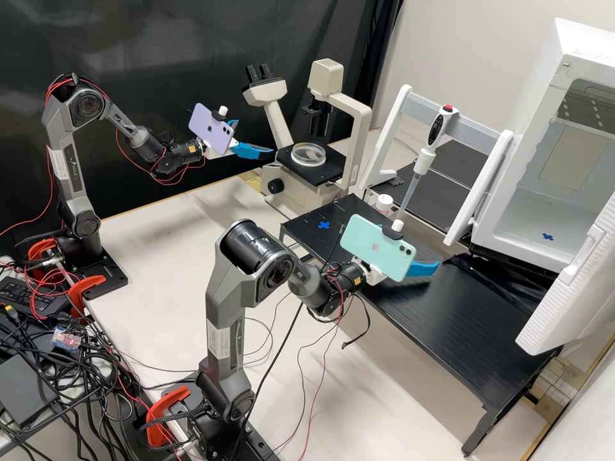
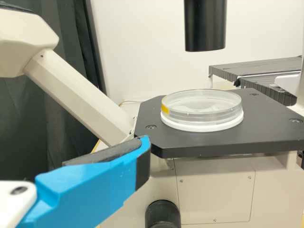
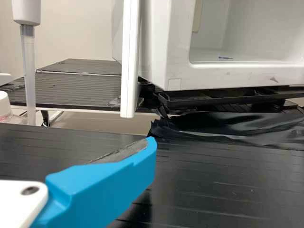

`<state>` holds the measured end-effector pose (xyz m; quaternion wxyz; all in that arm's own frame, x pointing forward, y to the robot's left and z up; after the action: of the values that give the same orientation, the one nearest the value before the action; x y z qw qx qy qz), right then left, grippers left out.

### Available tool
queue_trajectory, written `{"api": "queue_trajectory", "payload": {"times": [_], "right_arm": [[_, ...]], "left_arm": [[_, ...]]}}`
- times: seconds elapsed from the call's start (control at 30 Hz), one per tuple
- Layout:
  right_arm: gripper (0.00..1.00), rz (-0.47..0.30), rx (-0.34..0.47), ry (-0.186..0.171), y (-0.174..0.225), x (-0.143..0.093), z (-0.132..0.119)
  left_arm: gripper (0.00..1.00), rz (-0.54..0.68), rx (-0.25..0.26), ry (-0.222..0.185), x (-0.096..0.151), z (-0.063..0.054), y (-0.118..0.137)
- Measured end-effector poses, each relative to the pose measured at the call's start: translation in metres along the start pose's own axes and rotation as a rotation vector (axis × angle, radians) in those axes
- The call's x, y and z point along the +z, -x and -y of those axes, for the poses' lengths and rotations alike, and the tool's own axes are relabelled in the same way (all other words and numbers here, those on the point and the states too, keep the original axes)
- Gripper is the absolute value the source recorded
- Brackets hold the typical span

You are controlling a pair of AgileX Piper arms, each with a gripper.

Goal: Move the petri dish to the bench

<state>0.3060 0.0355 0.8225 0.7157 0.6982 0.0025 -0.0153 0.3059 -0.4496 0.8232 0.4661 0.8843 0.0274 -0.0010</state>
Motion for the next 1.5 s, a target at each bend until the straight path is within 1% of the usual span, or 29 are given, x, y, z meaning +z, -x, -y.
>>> {"api": "queue_trajectory", "payload": {"times": [0.27,0.37,0.47,0.57,0.67,0.7,0.73,0.8,0.83,0.87,1.0,1.07,1.13,1.23,1.3,1.4,1.47,1.5], "right_arm": [[1.00,0.004,-0.004,0.000,0.001,0.001,0.001],[1.00,0.005,-0.008,0.000,0.010,0.002,0.003],[1.00,-0.026,-0.006,0.001,0.024,-0.004,0.005],[1.00,-0.116,0.013,-0.001,0.041,-0.021,0.006],[1.00,-0.221,0.001,0.008,0.057,-0.042,0.014],[1.00,-0.256,-0.006,0.020,0.062,-0.050,0.018],[1.00,-0.271,-0.016,0.028,0.065,-0.054,0.021],[1.00,-0.329,-0.035,0.056,0.073,-0.070,0.030],[1.00,-0.366,-0.049,0.076,0.078,-0.079,0.035],[1.00,-0.381,-0.059,0.088,0.080,-0.083,0.039],[1.00,-0.469,-0.090,0.147,0.090,-0.113,0.057],[1.00,-0.510,-0.088,0.161,0.093,-0.128,0.062],[1.00,-0.535,-0.086,0.165,0.094,-0.141,0.066],[1.00,-0.590,-0.096,0.180,0.094,-0.162,0.076],[1.00,-0.605,-0.116,0.197,0.094,-0.169,0.082],[1.00,-0.607,-0.149,0.190,0.087,-0.185,0.089],[1.00,-0.613,-0.177,0.195,0.079,-0.199,0.096],[1.00,-0.616,-0.186,0.196,0.078,-0.203,0.099]], "left_arm": [[1.00,0.000,0.000,0.000,0.000,0.000,0.000],[1.00,0.000,0.000,0.000,0.000,0.000,0.000],[1.00,0.000,0.000,0.000,0.000,0.000,0.000],[1.00,0.000,0.000,0.000,0.000,0.000,0.000],[1.00,0.000,0.000,0.000,0.000,0.000,0.000],[1.00,0.000,0.000,0.000,0.000,0.000,0.000],[1.00,0.000,0.000,0.000,0.000,0.000,0.000],[1.00,0.000,0.000,0.000,0.000,0.000,0.000],[1.00,0.000,0.000,0.000,0.000,0.000,0.000],[1.00,0.000,0.000,0.000,0.000,0.000,0.000],[1.00,0.000,0.000,0.000,0.000,0.000,0.000],[1.00,0.000,0.000,0.000,0.000,0.000,0.000],[1.00,0.000,0.000,0.000,0.000,0.000,0.000],[1.00,0.000,0.000,0.000,0.000,0.000,0.000],[1.00,0.000,0.000,0.000,0.000,0.000,0.000],[1.00,0.000,0.000,0.000,0.000,0.000,0.000],[1.00,0.000,0.000,0.000,0.000,0.000,0.000],[1.00,0.000,0.000,0.000,0.000,0.000,0.000]]}}
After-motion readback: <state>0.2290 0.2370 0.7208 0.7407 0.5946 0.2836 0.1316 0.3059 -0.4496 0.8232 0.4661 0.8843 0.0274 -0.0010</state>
